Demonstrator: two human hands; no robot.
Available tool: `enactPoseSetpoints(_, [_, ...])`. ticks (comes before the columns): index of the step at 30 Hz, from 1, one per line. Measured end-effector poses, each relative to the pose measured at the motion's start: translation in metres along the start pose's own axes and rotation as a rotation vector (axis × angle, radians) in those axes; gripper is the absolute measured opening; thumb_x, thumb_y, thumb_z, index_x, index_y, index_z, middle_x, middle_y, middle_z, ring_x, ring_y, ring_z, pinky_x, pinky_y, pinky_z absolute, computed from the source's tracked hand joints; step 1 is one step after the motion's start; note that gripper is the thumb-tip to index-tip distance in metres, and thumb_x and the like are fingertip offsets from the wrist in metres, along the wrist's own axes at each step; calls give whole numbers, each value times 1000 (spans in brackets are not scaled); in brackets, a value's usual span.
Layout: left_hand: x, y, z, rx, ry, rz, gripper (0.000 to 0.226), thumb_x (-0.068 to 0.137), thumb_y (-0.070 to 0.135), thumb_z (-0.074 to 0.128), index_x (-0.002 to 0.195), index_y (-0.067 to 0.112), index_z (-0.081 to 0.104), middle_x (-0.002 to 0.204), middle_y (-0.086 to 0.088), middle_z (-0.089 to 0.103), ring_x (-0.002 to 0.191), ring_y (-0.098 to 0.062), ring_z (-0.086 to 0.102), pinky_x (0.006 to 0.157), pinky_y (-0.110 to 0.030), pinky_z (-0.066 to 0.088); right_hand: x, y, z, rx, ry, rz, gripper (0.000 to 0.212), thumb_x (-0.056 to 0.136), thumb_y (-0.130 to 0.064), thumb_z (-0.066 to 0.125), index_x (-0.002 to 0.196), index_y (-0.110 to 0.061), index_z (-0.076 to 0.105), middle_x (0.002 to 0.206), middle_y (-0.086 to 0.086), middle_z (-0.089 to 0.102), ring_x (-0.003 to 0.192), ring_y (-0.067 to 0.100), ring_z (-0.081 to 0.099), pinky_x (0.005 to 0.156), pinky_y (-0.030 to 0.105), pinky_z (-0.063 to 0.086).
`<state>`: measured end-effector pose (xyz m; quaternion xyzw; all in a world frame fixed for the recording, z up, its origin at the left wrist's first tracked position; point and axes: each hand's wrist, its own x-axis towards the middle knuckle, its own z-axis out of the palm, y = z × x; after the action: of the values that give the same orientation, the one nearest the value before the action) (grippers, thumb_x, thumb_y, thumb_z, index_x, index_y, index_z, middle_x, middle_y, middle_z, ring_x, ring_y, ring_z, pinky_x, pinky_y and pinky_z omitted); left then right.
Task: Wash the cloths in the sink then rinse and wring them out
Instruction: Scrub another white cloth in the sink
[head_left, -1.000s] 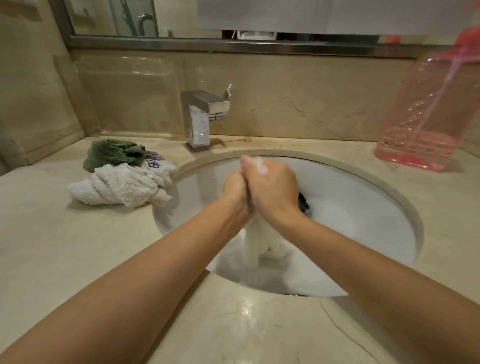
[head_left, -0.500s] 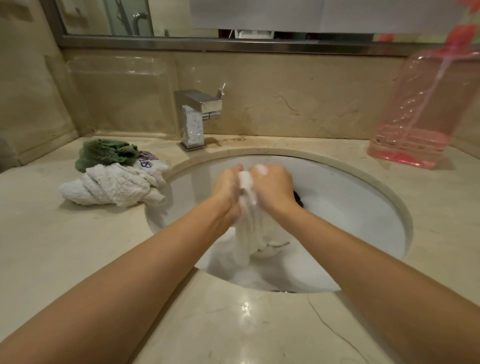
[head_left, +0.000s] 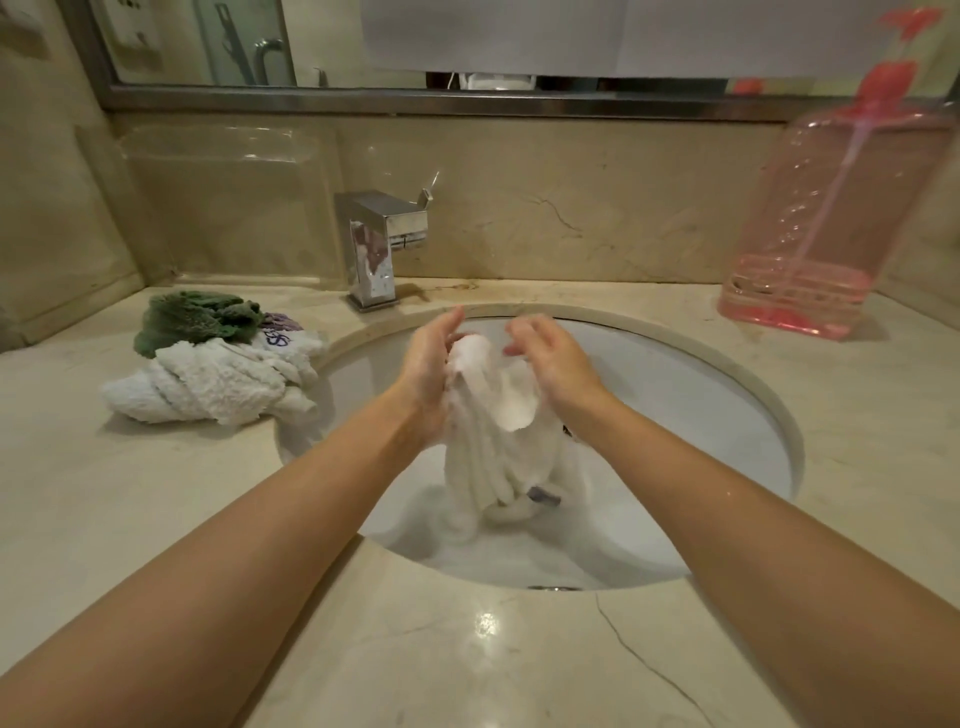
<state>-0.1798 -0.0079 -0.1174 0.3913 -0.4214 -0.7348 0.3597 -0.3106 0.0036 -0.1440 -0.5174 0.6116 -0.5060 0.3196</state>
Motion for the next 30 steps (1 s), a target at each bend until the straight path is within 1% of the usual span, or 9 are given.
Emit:
enactPoseSetpoints(2, [2,-2,0,36,-9,76,53,95,52,41,90,5,67,76,-9,72,74,-25,68,75,-34,52,0,1,0,84,-263,78,65,85,-72,40,112,-19,67,115,13,67,108,32,61,96,39,47])
enactPoseSetpoints(5, [2,-3,4,187,150,202,44,98,46,43,76,13,61,69,-2,66,68,-17,64,64,-30,46,-9,-2,-4,-84,-441,70,46,92,-65,40,110,-32,67,113,-1,69,109,18,64,90,28,48])
enactPoseSetpoints(8, [10,-3,-2,513,274,242,47,104,39,30,79,11,59,82,-8,63,74,-20,57,67,-30,43,-6,-5,-12,22,-190,-27,36,99,-41,49,95,-10,68,88,6,68,81,20,64,70,28,47])
enactPoseSetpoints(12, [9,-8,-7,728,101,35,61,102,54,15,108,16,63,97,-3,63,87,-19,59,72,-27,43,-5,-4,-12,30,45,-164,34,102,-40,42,81,-19,59,77,-4,61,72,8,58,69,17,44])
enactPoseSetpoints(16, [12,-8,-7,776,141,72,56,101,56,21,115,19,61,95,-2,66,81,-16,61,63,-26,46,-7,-13,-6,37,180,-246,32,102,-38,41,78,-21,55,78,-7,57,73,5,53,65,11,39])
enactPoseSetpoints(20, [16,-5,-8,589,264,186,34,94,43,55,86,13,70,85,-6,70,67,-17,63,58,-25,48,-3,-5,-16,-119,347,-186,31,100,-38,48,78,-16,54,75,1,55,70,13,49,60,25,36])
enactPoseSetpoints(23, [16,-2,-3,382,296,203,28,88,38,66,95,11,70,90,-7,72,73,-19,66,64,-27,51,-9,-12,-19,-163,407,-217,30,94,-28,55,69,-20,42,66,-4,43,62,13,40,56,31,31])
enactPoseSetpoints(26, [14,-3,-3,187,273,211,29,88,43,61,95,15,66,87,-4,69,77,-19,65,68,-30,52,-25,-29,11,-272,315,-343,29,89,-20,58,66,-22,41,60,-6,42,59,15,40,56,33,31])
enactPoseSetpoints(30, [4,-10,3,-21,162,183,34,97,23,42,67,14,55,53,2,54,53,-12,54,46,-20,43,-35,-32,47,-370,283,-397,15,92,-27,55,81,-18,60,72,6,62,71,26,56,60,34,41])
